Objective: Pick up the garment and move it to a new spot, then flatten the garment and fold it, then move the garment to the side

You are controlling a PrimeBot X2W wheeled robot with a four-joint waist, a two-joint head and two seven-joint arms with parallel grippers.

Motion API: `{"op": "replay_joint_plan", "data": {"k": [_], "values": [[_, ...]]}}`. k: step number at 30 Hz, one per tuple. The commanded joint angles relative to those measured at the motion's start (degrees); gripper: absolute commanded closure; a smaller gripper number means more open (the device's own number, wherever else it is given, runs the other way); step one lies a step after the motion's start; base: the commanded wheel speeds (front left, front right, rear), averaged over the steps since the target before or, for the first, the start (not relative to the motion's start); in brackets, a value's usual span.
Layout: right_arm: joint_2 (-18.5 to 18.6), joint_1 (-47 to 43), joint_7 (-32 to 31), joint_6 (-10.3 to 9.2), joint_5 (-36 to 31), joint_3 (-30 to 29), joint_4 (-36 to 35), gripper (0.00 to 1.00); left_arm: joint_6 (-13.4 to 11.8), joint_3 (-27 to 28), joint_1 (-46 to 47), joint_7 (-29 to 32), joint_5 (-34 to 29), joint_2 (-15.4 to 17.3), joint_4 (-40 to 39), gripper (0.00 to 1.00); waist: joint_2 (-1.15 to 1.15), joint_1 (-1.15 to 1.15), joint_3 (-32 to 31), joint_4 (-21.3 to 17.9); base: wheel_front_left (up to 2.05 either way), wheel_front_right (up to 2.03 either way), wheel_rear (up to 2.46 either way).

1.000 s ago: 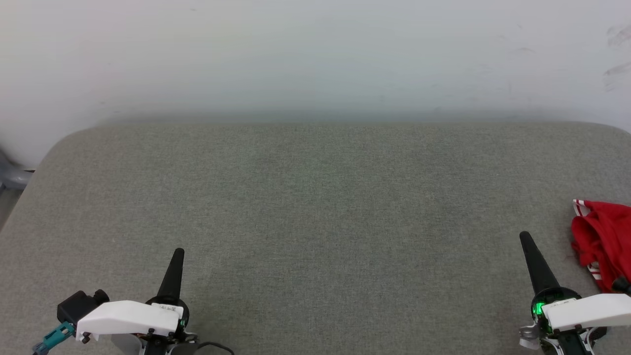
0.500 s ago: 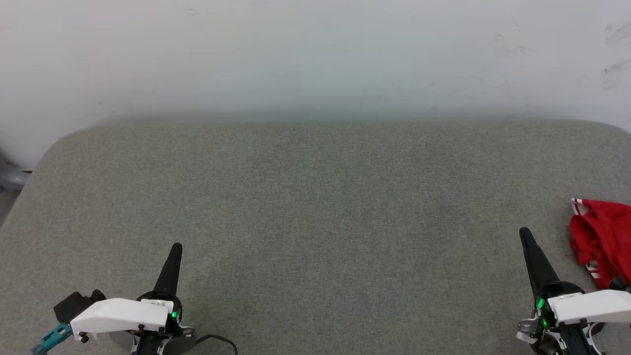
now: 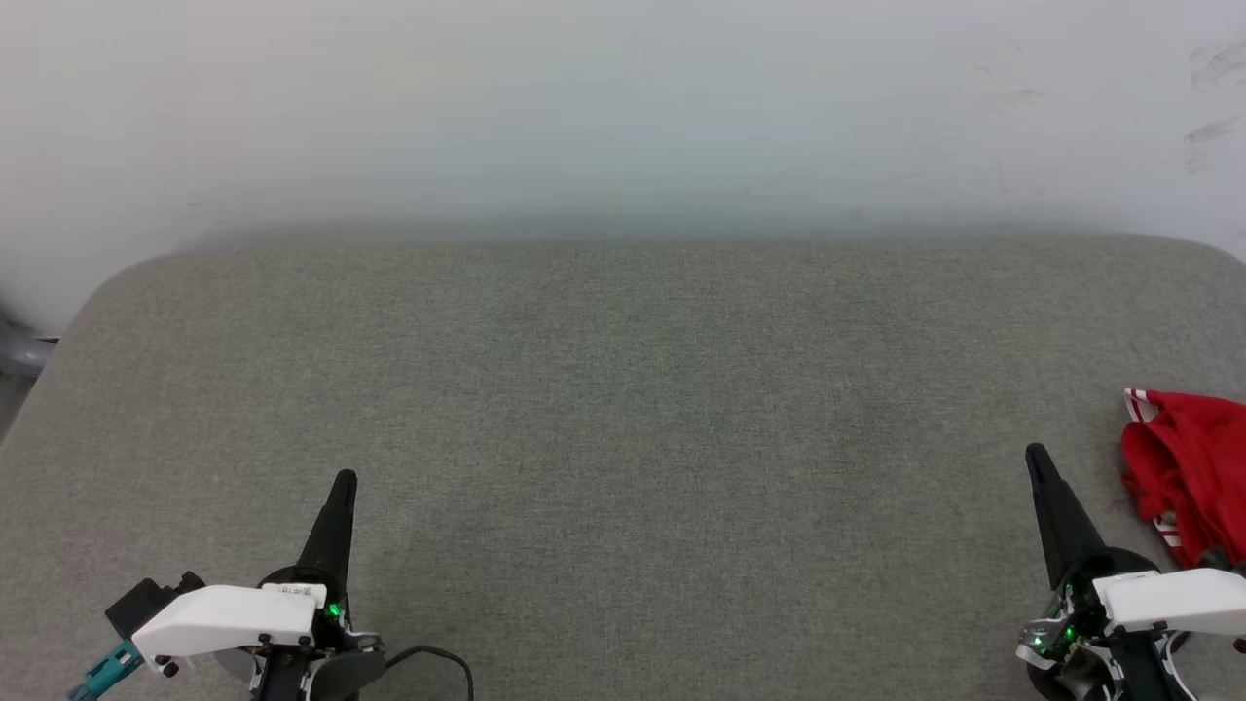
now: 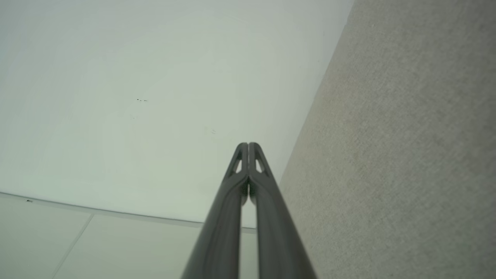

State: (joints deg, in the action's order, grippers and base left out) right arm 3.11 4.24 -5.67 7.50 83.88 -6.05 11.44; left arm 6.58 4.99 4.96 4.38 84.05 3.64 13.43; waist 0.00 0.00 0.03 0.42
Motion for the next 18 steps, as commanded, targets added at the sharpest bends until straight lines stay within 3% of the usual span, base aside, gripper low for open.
{"op": "replay_joint_plan", "data": {"k": [1, 18], "values": [[0.24, 0.92, -0.22, -0.01, 0.99, -0.02, 0.27, 1.0, 0.3, 0.34, 0.86, 0.31, 0.84, -0.03, 0.06, 1.0, 0.0, 0.0, 0.01, -0.01, 0.0, 0.0, 0.0], [0.14, 2.34, -0.55, -0.02, 8.66, -0.08, 2.69, 1.0, 1.03, 1.73, 1.53, 2.27, 8.14, -0.84, 0.69, 1.0, 0.0, 0.0, 0.14, -0.39, 0.0, 0.0, 0.0]]}}
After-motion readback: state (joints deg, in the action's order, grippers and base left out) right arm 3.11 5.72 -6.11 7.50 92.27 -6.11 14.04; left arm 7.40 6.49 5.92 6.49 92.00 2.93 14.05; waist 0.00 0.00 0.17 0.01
